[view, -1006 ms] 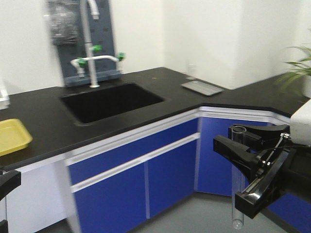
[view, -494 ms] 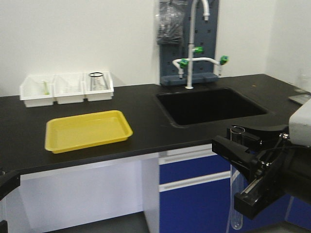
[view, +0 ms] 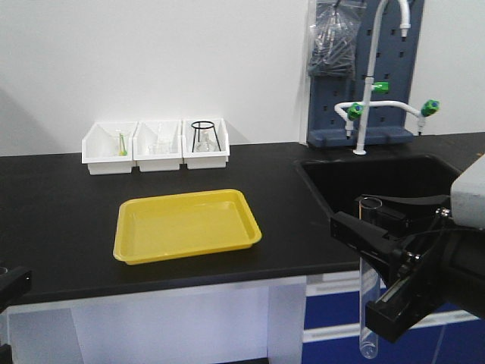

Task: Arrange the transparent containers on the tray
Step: 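Drive the base to the counter with the yellow tray, holding both tubes, then lower the left-held tube into the yellow tray and open the left gripper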

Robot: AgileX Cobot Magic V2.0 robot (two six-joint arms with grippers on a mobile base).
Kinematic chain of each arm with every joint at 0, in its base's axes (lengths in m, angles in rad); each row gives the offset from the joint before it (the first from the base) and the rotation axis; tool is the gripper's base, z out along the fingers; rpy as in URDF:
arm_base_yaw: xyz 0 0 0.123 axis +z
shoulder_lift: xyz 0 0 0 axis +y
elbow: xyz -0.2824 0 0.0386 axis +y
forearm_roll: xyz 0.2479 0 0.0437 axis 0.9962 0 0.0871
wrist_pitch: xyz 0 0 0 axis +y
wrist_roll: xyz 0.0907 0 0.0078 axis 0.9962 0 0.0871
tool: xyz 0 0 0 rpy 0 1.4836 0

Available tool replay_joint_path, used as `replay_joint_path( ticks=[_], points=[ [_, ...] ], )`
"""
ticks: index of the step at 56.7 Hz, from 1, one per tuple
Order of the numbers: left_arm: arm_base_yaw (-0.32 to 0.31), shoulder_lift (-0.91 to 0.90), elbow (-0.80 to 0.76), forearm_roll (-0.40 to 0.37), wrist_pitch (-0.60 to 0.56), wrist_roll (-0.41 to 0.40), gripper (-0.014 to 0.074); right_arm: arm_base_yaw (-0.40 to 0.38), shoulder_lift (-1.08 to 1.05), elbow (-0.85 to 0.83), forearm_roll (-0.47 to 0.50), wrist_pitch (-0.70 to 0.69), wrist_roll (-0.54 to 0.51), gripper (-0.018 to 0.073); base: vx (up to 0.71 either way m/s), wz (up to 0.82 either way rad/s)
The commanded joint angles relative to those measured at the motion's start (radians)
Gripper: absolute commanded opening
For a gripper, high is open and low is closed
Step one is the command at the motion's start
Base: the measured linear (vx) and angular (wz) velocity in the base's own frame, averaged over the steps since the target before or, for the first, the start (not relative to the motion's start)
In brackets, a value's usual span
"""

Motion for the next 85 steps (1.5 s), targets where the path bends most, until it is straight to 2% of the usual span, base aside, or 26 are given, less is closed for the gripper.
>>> replay_joint_path(
  ticks=[1, 61, 85],
  points=[
    [-0.007, -0.004, -0.027, -0.002, -0.081, 0.000, -0.0001, -0.004, -0.015, -0.031, 0.021, 0.008, 0.000, -0.0012, 0.32, 0.16],
    [-0.007, -0.004, -0.027, -0.002, -0.081, 0.000, -0.0001, -0.004, -0.015, -0.031, 0.021, 0.008, 0.000, -0.0011, 0.37, 0.12],
    [-0.007, -0.002, -0.027, -0.002, -0.081, 0.000, -0.0001, -0.004, -0.009, -0.031, 0.021, 0.011, 0.000, -0.0011, 0.22, -0.02]
  ],
)
